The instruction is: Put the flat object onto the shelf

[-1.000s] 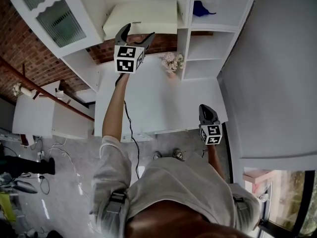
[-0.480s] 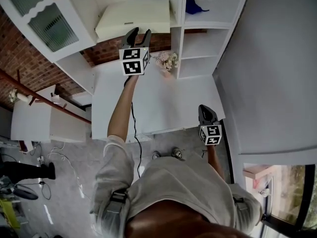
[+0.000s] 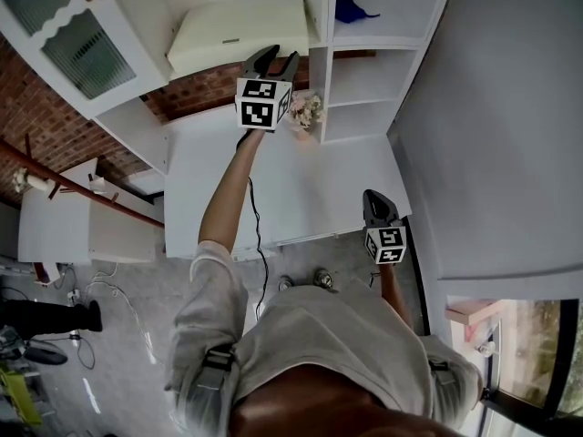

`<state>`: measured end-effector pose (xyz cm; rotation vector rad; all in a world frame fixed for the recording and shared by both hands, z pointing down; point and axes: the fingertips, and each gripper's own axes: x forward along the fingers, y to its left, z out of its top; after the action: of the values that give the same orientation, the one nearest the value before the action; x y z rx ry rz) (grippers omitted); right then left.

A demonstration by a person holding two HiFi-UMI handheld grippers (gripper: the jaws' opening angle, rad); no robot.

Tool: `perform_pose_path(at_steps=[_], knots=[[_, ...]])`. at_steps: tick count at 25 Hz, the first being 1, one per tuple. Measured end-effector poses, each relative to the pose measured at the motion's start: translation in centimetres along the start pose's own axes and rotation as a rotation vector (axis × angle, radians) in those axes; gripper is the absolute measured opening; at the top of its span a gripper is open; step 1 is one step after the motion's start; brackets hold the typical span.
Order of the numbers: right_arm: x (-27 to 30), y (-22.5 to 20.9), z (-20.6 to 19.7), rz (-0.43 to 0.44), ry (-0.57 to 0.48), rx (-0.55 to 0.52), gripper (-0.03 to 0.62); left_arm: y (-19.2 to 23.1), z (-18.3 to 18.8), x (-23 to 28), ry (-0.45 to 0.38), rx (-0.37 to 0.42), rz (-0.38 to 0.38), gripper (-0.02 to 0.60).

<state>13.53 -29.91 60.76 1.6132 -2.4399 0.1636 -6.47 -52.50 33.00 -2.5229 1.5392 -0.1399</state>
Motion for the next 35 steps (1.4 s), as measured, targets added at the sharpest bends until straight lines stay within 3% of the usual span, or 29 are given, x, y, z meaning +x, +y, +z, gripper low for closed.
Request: perform_pose_path(at_steps=[7, 13, 31, 33, 35], knots=[[0.0, -1.2, 0.1, -0.025, -0.007, 0.002, 0.029, 1.0, -0.4, 2.8, 0.048, 0.037, -0.012, 0.164], [0.2, -2.1, 0.0, -0.036, 0.0, 0.01, 0.029, 2.6, -0.3, 3.1, 0.047, 0.018, 0.006, 0.132], [2.9, 2.1, 0.8, 0.076, -0.006, -0.022, 0.029, 10.4, -2.9, -3.8, 0.073, -0.043, 0.127, 0.12], [3.1, 2.4, 0.8, 0.085, -0.006, -0.025, 0.029, 10.1, -3.0, -3.9, 0.083, -0.031, 0.116, 0.172], [3.3, 3.1, 0.9, 0.095, -0.005, -0.03, 0.029, 9.9, -3.0, -3.8, 0.09, -0.023, 0.107, 0.176]])
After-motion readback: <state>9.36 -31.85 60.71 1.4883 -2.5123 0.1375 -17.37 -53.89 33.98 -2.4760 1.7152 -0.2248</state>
